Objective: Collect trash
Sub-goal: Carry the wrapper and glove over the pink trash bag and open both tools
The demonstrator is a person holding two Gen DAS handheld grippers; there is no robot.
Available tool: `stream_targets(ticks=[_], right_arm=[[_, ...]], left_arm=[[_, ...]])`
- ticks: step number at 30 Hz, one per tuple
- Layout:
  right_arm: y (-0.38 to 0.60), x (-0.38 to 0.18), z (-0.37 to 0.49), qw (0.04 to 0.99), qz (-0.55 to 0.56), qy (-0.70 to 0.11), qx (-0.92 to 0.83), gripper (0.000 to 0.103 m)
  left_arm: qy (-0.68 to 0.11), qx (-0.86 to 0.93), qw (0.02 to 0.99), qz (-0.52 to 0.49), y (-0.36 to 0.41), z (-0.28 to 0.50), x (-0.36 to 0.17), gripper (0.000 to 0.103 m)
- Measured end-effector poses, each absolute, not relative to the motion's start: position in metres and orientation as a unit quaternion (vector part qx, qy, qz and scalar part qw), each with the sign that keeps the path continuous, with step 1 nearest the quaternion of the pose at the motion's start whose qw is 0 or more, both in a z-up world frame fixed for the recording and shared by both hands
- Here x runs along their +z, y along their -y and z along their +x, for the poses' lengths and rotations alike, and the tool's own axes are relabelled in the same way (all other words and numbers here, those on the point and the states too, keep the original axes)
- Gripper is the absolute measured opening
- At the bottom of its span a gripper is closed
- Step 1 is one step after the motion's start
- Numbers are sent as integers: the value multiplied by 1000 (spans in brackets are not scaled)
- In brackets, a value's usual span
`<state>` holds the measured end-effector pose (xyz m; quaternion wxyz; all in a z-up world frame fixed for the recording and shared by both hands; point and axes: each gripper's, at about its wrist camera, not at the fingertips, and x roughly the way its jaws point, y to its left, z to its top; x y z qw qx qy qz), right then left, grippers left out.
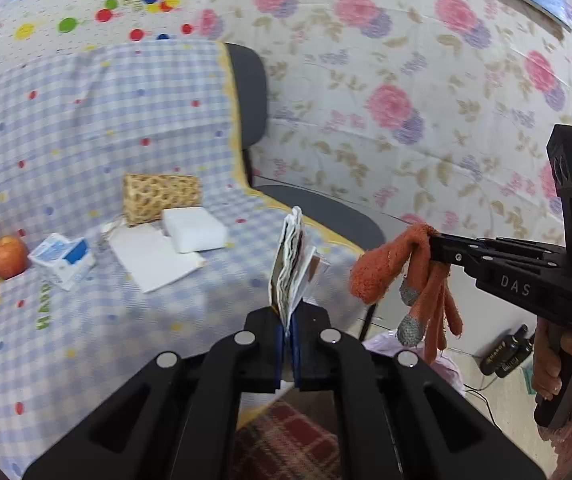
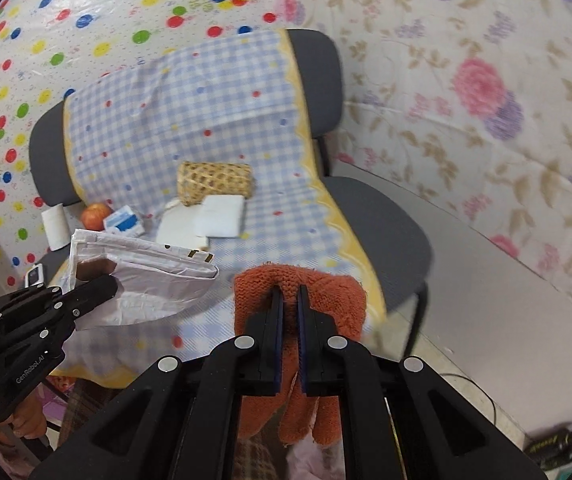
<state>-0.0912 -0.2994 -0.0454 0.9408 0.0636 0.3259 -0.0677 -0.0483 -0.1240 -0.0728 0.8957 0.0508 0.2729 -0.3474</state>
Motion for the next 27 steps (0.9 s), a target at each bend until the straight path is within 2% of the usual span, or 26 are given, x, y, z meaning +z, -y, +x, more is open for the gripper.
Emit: stream_targets(ticks=[11,23,25,26,27], right_arm=[[352,-69,-174,919,90,-351,-158,8],[392,-89,-185,902,114,-371,-191,11],[399,-94,-182,898,120,-378,-190,13],[401,-96,-180,896,124,-381,-190,18],[403,-98,-179,894,127,-384,-191,28]], left_arm=[[-294,-450,838,95,207,-95,-102,1],[-320,-494,801,109,255,-92,-112,1],[-317,-501,797,116,260,-93,-112,4],[-317,-500,797,118,262,-92,-111,11],[-318,-498,798,118,264,-91,-111,26]])
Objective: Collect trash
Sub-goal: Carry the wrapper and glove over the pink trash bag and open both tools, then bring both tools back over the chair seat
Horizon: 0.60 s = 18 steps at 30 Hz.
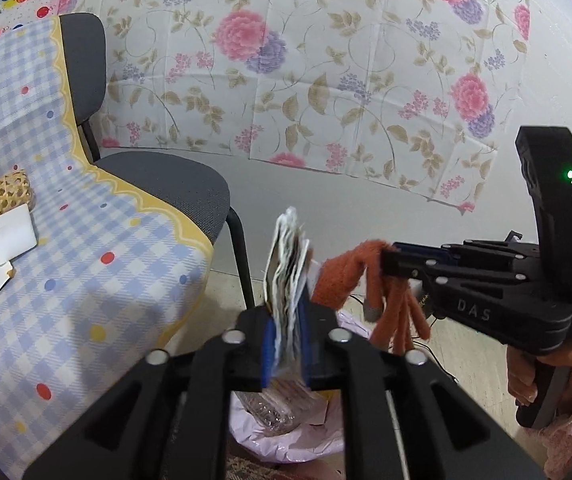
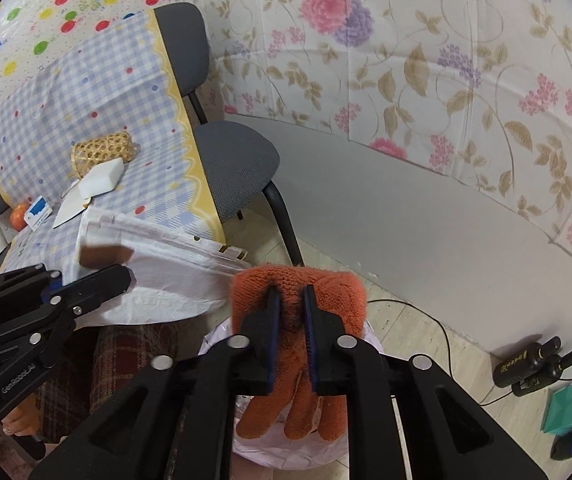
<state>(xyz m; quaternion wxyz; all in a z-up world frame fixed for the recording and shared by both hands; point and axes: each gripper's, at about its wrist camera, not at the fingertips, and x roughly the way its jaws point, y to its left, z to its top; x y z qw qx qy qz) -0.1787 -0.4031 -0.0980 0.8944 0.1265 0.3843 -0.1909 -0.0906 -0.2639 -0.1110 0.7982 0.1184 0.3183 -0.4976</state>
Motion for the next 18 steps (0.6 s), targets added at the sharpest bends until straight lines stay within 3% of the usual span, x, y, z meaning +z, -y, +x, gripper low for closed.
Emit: stream_targets(ticks=[2,18], right_arm=[[406,-100,-177,891,133,-388,-195,41],[379,-55,-173,924,116,-321,-174,41]], left_arm=[[-319,-495,800,114,265,-88,-109,42],[-280,-427,856,85,203,-73,-76,43]])
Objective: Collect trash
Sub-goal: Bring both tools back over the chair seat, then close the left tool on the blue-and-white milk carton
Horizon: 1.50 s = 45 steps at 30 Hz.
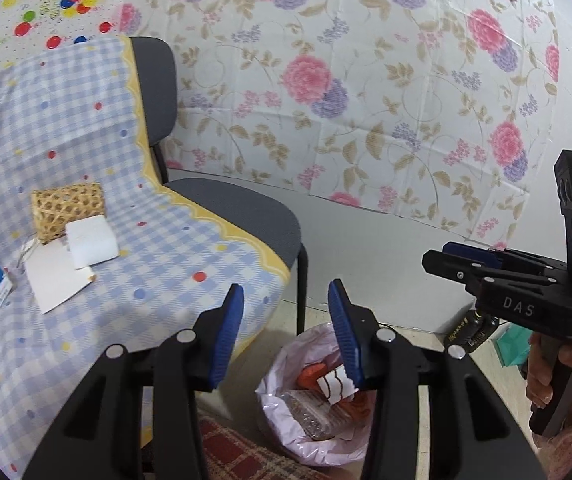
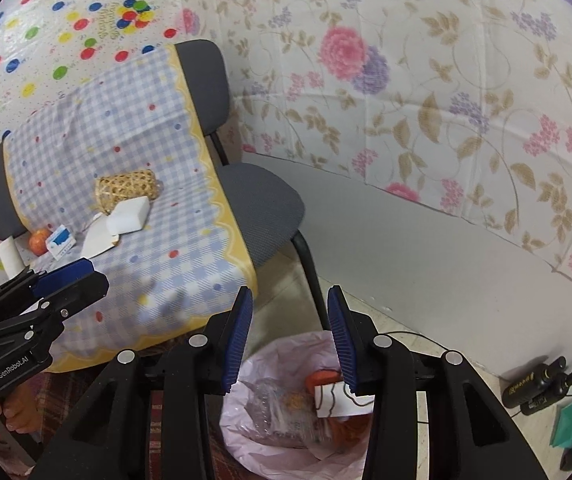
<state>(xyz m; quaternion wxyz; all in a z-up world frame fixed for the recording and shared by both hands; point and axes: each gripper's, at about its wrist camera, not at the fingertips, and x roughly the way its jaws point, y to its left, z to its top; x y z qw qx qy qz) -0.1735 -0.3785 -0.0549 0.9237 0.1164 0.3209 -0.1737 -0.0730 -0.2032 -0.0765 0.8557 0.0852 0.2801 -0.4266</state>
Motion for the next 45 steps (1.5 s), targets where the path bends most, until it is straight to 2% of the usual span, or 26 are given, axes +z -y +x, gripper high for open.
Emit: stream_targets(ticks=[10,16,26,28,30,33,45], right_arm=[[344,-42,-134,941,98,-298,-128,41],[319,-34,-95,949,71,-291,-97,44],[282,-34,-25,957,42,-283,-51,44],[278,-37,-12,957,41,-286,-42,48],[274,-40,2,956,41,-287,-35,56],[269,-44,22,957,33,-287,-27,61],[269,-74,88,948,46,-315,-11,64]], left_arm=[[-272,-347,894,85,157,-53,-73,45],[-280,-281,915,72,119,-25,-76,51],[-287,-158,943,56,55,27,-77,73],[-289,-137,946,49,47,40,-78,75],[-290,-119,949,42,41,50,-79,85],[-291,-95,951,35,36,66,-83,90],[-335,-11,942,5,33,153,-105,94]])
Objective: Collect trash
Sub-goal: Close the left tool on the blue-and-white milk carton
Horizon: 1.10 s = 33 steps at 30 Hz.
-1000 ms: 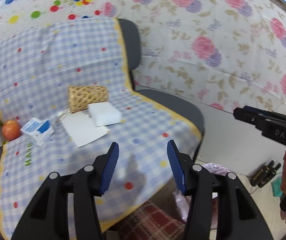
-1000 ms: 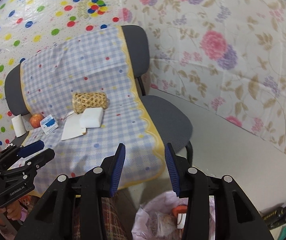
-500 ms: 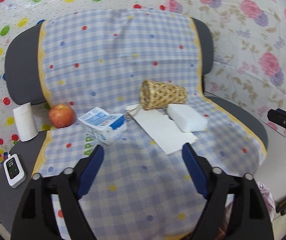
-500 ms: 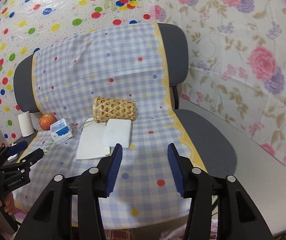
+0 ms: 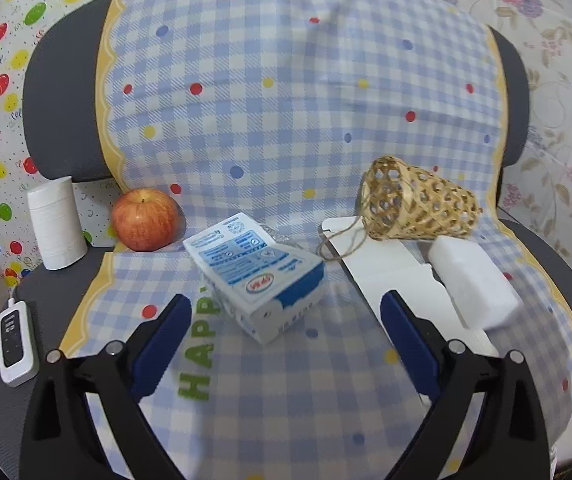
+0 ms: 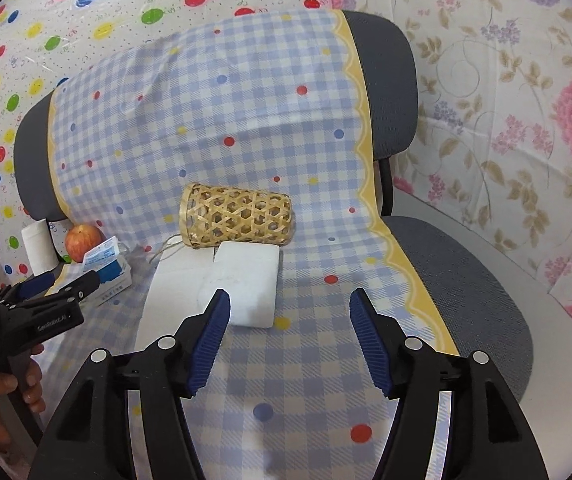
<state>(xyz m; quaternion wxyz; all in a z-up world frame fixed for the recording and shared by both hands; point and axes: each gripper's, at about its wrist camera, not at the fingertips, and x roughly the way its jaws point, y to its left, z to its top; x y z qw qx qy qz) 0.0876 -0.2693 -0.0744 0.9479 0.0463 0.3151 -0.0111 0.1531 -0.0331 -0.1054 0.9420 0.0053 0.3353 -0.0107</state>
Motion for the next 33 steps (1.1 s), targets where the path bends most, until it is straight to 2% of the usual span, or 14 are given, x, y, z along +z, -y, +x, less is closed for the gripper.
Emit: stream_targets(ticks=[11,22,27,32,33], right_arm=[[268,-87,114,943,61,-327,-9,65],[253,-90,109,941,51,-336,-7,65],[245,-92,108,939,54,-339,-1,65],[238,-91,108,939,47,-340,6,64],[237,-90,108,939,46,-341,6,64]], left_arm=[[-390,44,920,-13,27,213,-121,94],[-413,48,909,-27,-32,186,-137,94],[-409,8,912,-34,-41,180,-134,82],[-408,-11,913,-9,-22,185,-131,79],[-410,-6,912,-3,-19,189,-132,71]])
